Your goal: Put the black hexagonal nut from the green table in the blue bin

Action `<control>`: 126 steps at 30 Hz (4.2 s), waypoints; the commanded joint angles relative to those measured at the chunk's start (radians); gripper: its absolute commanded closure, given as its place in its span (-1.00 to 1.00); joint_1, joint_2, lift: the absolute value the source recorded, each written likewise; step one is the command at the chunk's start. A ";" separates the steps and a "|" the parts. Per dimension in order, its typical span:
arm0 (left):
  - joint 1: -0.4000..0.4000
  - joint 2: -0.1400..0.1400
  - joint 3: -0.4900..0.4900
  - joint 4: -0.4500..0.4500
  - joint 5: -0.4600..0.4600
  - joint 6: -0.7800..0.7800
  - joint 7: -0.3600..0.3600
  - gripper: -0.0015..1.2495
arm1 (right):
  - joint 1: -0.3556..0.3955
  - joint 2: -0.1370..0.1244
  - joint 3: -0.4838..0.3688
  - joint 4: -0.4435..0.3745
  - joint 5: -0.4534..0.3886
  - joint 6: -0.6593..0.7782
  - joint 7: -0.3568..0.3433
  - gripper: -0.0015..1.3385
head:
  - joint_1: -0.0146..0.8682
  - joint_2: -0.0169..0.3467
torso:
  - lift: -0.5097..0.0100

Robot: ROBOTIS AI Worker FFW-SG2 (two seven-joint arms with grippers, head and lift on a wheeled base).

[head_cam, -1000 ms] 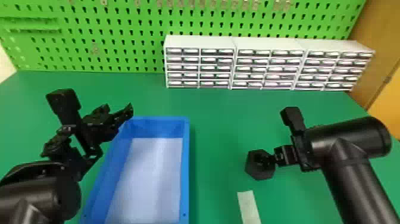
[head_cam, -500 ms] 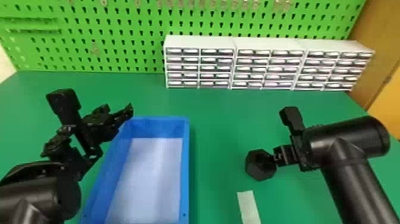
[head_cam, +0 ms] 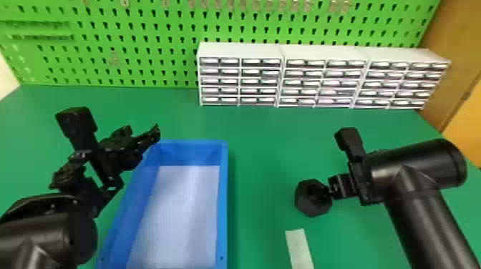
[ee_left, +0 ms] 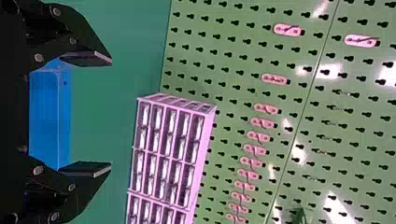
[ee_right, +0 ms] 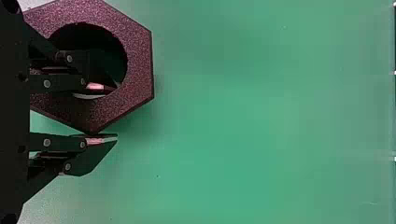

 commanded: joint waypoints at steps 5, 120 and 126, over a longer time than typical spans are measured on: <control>0.001 0.000 0.002 0.000 0.000 0.000 0.000 -0.27 | -0.002 0.000 -0.004 -0.003 0.000 -0.003 0.000 0.56 | 0.60 -0.86 | 0.59; 0.001 0.000 0.005 0.002 -0.002 0.000 0.006 -0.27 | 0.002 -0.118 0.510 -0.121 -0.828 -0.960 -0.322 0.56 | 0.60 -0.86 | 0.59; 0.001 0.000 0.005 0.002 -0.002 0.000 0.006 -0.27 | -0.003 -0.123 0.547 -0.120 -0.844 -0.960 -0.324 0.56 | 0.60 -0.86 | 0.59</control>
